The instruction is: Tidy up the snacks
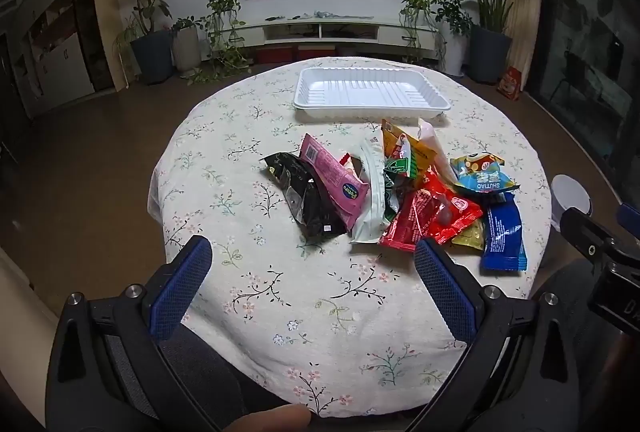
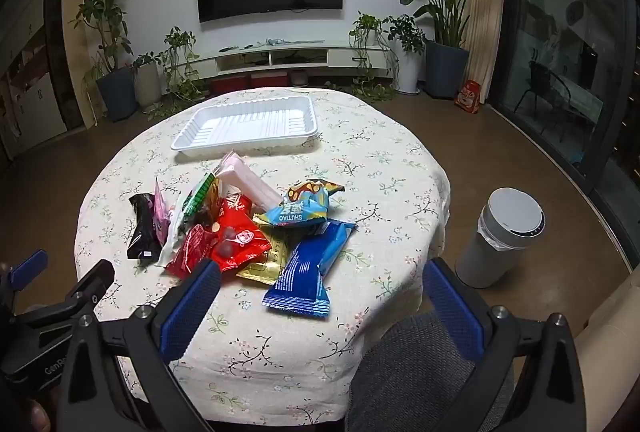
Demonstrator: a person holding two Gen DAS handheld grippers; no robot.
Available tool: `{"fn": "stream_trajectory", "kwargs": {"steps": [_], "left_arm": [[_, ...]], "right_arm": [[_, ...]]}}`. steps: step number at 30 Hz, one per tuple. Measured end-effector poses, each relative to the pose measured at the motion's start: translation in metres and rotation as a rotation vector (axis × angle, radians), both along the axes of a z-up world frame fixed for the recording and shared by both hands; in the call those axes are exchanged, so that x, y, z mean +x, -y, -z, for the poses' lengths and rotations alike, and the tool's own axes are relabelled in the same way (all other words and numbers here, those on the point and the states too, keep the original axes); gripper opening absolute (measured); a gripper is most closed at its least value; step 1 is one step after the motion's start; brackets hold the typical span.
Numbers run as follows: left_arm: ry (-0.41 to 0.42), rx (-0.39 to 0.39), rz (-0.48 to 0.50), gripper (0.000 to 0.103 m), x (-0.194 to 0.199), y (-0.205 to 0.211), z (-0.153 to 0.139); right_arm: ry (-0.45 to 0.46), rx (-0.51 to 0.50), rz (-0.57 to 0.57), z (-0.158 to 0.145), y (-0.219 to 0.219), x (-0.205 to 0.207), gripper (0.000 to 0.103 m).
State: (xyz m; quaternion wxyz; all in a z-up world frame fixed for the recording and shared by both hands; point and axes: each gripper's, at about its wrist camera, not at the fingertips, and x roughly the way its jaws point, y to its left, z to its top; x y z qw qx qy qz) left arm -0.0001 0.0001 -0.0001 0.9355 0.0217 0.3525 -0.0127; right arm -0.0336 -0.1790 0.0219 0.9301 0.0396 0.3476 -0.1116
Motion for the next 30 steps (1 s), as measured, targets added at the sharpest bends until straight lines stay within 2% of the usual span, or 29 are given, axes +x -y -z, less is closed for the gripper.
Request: {"fn": "stream_trajectory", "kwargs": {"steps": [7,30], "left_arm": [[0.001,0.017,0.004,0.102,-0.0023,0.0054,-0.0006],[-0.011,-0.001,0.003,0.102,-0.0021,0.0041,0.0058]], "right_arm": [[-0.006,-0.005,0.001,0.0006,-0.0007,0.0006,0.103],[-0.007,-0.007,-0.001,0.0013,-0.0011,-0.0013,0.103]]}}
